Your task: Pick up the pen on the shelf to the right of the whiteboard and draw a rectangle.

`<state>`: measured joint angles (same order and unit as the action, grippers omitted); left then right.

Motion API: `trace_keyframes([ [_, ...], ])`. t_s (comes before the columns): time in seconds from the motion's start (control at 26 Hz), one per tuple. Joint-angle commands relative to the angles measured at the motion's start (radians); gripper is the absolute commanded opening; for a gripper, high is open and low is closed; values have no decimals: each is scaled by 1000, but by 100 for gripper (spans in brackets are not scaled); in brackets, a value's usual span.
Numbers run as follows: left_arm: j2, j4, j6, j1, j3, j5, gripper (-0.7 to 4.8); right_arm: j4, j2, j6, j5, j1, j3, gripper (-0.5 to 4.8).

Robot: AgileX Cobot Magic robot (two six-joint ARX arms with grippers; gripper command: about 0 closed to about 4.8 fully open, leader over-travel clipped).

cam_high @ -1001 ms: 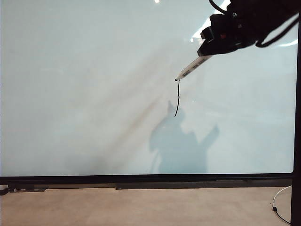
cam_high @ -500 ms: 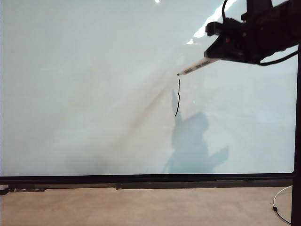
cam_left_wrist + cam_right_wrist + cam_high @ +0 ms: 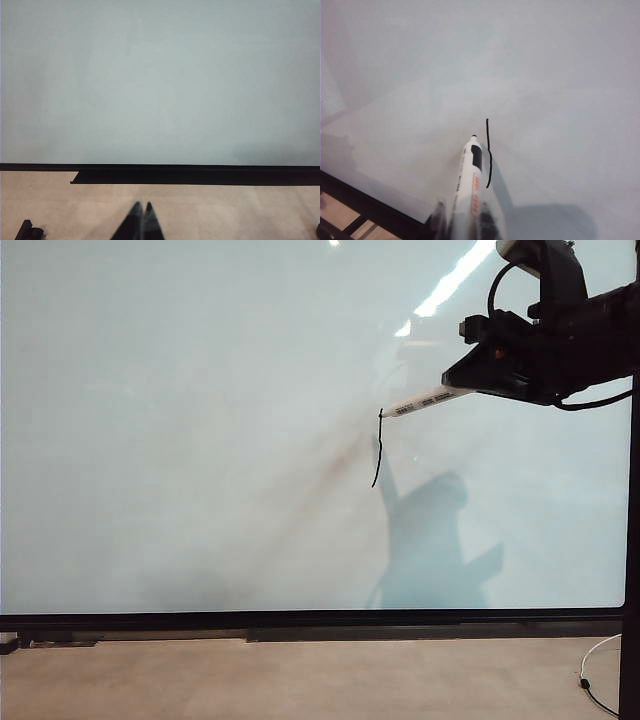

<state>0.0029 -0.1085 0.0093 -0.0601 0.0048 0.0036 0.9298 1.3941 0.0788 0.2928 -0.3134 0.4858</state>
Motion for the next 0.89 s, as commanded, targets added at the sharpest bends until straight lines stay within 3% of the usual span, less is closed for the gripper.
trace_keyframes([
  [0.04,0,12,1,-1,2,0,-4,27,-3,0,48,20,6,-4],
  [0.31,0,12,1,-1,2,0,-4,25,40,-4,97,44,49,-3],
  [0.89,0,12,1,-1,2,0,-4,27,65,-16,84,46,73,-3],
])
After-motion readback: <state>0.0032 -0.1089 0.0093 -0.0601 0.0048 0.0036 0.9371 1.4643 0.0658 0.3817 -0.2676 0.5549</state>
